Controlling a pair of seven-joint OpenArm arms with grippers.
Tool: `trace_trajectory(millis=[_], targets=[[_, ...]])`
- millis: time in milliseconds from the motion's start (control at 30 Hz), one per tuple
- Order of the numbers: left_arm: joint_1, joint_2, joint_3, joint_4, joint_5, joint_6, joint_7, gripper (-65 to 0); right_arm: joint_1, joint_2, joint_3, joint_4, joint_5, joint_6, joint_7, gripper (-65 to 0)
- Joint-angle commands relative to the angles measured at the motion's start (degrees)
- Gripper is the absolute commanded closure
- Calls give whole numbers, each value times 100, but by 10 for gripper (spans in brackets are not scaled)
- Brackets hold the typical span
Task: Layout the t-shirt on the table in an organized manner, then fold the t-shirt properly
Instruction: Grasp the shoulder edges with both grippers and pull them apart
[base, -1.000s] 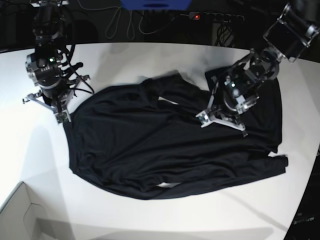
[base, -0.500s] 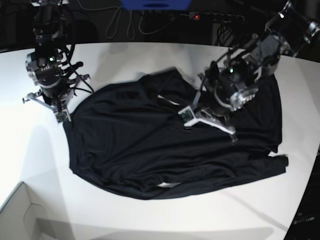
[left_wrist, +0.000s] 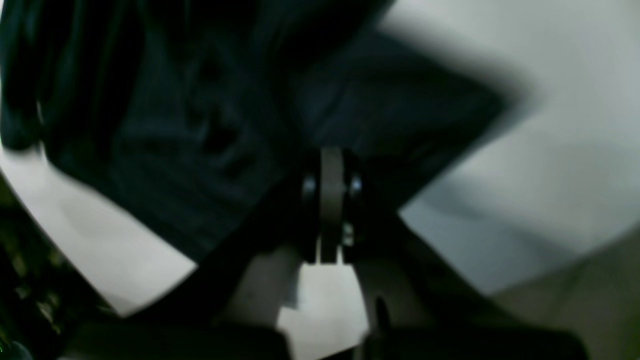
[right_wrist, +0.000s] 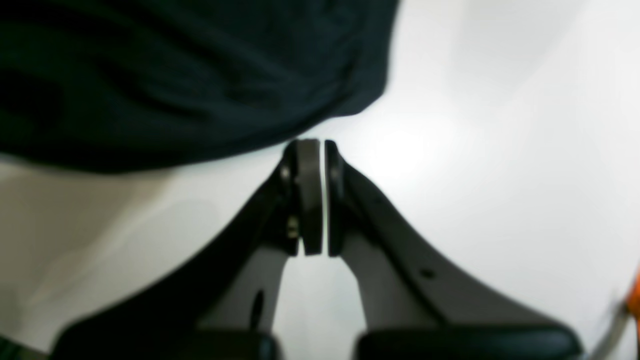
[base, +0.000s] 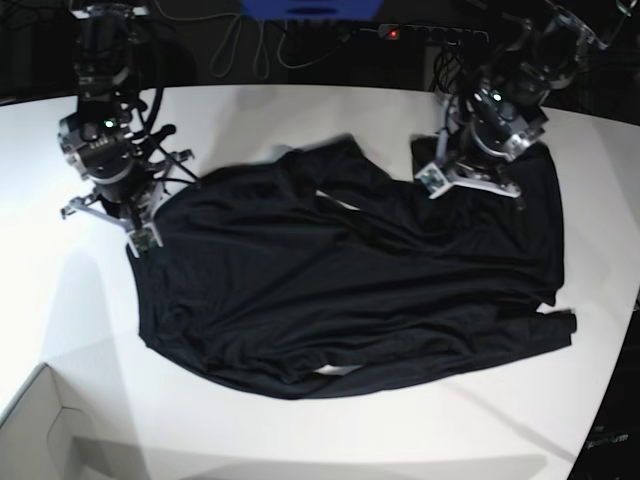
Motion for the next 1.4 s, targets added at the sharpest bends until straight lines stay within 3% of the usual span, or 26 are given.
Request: trace_trajectory(millis=[0, 100, 333, 533, 733, 933, 1200, 1367], targets=[[-40, -46, -60, -60, 10, 25, -116, -4, 107, -35, 2, 96, -19, 3, 123, 0], [-22, -46, -51, -491, 10, 25, -274, -4, 125, -290, -156, 96, -19, 108, 123, 0], [4, -81, -86, -667, 10, 25, -301, -4, 116, -492, -912, 52, -19, 135, 123, 0], [4, -274, -104, -649, 37, 25, -283, -4, 107, -562, -974, -765, -19, 135, 342, 0], [127, -591, -104, -649, 2, 25, -283, -4, -139, -158, -912, -1266, -28, 108, 984, 0], [391, -854, -104, -386, 46, 16, -292, -4, -209, 9, -42, -1442, -28, 126, 1283, 0], [505, -1224, -113, -25, 46, 16, -292, -4, -191, 572, 257, -1390, -28, 126, 1327, 0], [470, -1171, -130, 89, 46, 34, -283, -4, -209, 589, 266, -1266, -28, 126, 1327, 0]])
